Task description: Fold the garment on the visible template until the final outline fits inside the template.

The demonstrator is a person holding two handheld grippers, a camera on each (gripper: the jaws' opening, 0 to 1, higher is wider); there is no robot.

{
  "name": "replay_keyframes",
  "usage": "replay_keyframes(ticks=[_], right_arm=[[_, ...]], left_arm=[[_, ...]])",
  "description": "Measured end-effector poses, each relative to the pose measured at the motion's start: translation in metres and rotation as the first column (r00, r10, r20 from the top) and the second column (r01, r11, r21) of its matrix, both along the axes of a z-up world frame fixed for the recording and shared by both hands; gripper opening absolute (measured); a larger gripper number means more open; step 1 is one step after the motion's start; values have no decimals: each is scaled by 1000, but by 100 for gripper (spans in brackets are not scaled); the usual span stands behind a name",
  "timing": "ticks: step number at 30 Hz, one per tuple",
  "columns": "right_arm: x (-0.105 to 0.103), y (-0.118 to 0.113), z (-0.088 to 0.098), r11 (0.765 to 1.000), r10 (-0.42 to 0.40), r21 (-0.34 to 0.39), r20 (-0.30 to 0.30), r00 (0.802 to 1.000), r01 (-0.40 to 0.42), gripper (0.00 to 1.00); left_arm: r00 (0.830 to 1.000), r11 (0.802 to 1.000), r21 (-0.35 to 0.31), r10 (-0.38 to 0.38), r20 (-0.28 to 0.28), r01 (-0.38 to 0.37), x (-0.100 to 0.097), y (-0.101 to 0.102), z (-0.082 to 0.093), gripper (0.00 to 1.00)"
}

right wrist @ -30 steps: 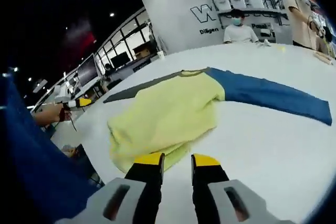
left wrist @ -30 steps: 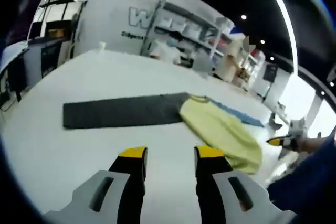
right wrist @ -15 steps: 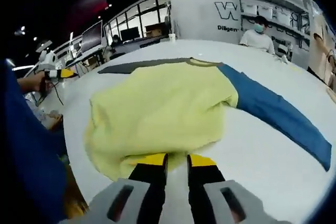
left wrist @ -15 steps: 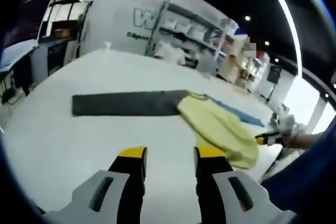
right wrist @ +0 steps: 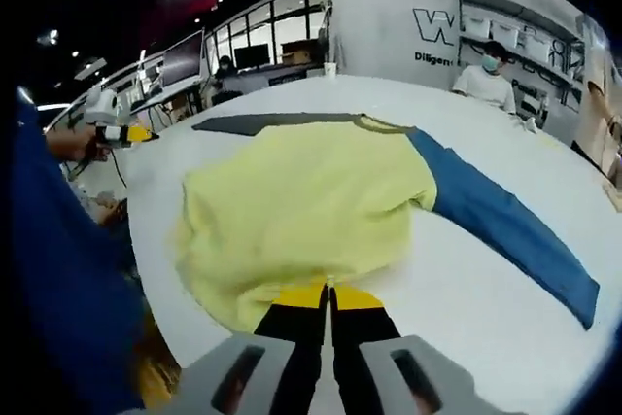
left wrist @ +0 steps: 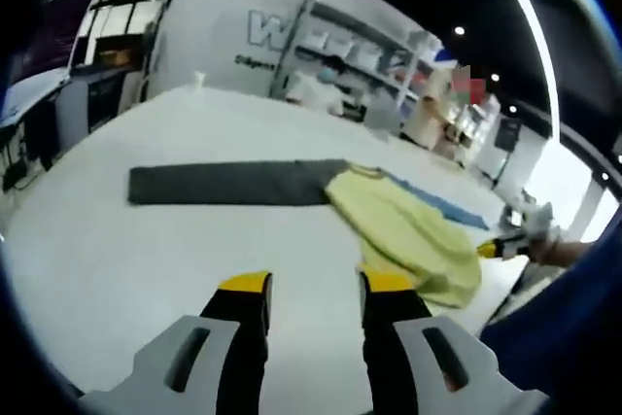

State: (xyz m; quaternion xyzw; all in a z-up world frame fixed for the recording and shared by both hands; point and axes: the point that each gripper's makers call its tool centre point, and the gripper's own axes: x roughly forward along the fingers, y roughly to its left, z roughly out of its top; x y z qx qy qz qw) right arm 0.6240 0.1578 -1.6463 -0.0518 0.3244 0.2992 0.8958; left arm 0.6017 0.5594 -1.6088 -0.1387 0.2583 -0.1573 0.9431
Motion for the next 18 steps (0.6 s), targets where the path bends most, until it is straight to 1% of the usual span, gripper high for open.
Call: replay_keyframes(ticks=[3, 5, 6, 7, 9, 13, 14, 15, 16, 17, 18], right_arm=[[-7, -11, 9, 992, -92, 79, -38, 995, 95, 0], [-11, -23, 12, 971, -180, 145, -75, 981, 190, 0], [-14, -29, 11, 962, -207, 166, -85, 975, 219, 0], [-19, -35, 15, 947, -247, 191, -86, 965, 260, 0], [-29, -42, 16, 928, -292, 206, -113, 950, 310, 0], [-39, -48, 12, 920, -315, 203, -122, 941, 334, 0], [-48, -45, 10, 907, -338, 216, -138, 931, 361, 0], [-53, -44, 9, 903, -346, 219, -141, 928, 370, 0], [-58, -44, 5, 894, -363, 223, -154, 919, 390, 0], [-61, -43, 4, 888, -375, 220, -160, 913, 403, 0], [-64, -43, 2, 887, -376, 222, -166, 912, 406, 0]], left_arm=[[1000, 1000, 0, -21, -4, 21, 0, -7, -2, 32], [999, 999, -1, -41, -7, 41, -1, -13, -6, 31], [998, 998, -2, -55, -12, 55, -1, -16, -9, 31], [997, 998, -2, -69, -16, 69, -2, -19, -11, 31], [996, 996, -2, -92, -18, 92, -3, -26, -11, 31], [992, 993, -4, -120, -25, 120, -4, -32, -14, 31], [991, 991, -5, -131, -27, 131, -5, -33, -15, 31], [989, 989, -4, -145, -31, 145, -6, -36, -16, 31], [984, 985, -7, -172, -35, 172, -8, -45, -17, 31], [981, 982, -11, -190, -37, 190, -8, -49, -17, 31], [974, 975, -14, -221, -46, 221, -9, -53, -18, 31]])
